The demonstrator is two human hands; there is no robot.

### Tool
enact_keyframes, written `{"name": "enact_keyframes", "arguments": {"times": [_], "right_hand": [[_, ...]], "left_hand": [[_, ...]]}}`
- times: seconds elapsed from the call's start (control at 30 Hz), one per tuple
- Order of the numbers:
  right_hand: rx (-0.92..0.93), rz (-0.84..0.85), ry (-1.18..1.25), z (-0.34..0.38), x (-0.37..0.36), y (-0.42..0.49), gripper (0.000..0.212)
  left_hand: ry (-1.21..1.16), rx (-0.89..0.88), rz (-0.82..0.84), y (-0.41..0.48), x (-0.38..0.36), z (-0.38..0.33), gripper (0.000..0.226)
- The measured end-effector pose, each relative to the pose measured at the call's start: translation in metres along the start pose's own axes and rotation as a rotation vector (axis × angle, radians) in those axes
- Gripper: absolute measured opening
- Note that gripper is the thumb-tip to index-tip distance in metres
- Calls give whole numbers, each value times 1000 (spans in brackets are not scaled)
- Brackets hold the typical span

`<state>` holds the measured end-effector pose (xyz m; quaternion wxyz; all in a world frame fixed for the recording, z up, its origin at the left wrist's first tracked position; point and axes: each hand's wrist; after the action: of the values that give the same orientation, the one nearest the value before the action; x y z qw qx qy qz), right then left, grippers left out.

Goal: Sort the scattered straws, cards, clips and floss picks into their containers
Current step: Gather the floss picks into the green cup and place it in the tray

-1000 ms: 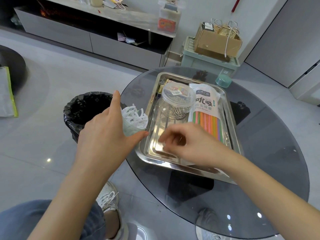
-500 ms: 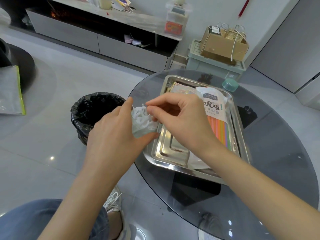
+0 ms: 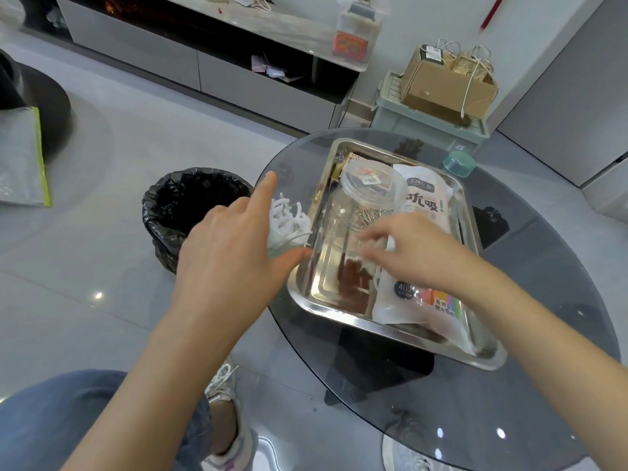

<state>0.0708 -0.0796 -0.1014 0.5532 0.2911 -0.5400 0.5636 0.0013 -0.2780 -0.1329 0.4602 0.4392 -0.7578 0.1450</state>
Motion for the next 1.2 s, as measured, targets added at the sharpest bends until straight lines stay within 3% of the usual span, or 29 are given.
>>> {"name": "enact_keyframes", "arguments": {"times": [0.03,0.1,0.3,0.5,0.63,0.87,1.2], "right_hand": [[-23,118,-93,-7,-6,-4,29],[-12,192,-191,-14,-17,-12,27],[-53,109,-324,-24,-16,-27,37],[28,115,-434,-18,-22,-21,22],[117,33,-443,-10,-35,-17,13],[286,38,19,-1,-38,-23,22],[294,140,193,9,-47,-40,32]], "left_hand": [[1,-10,0,0,-1,-1,91],[-1,-25,-5,0,-1,-2,90],[-1,-8,-20,-1,-4,-4,93],[18,-14,-32,1,-7,-7,94],[14,-27,-30,0,-7,-7,96],[11,-34,-26,1,-5,-6,97],[0,-26,-37,1,-6,-6,96]]}}
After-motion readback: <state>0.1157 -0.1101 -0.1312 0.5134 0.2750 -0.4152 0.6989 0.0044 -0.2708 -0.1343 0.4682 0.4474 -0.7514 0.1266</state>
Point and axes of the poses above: each hand's wrist, its own y-axis towards the middle knuckle, its own x-axis out of the back of the hand, z = x × y, and after that the axes turned 8 degrees about z, right-handed
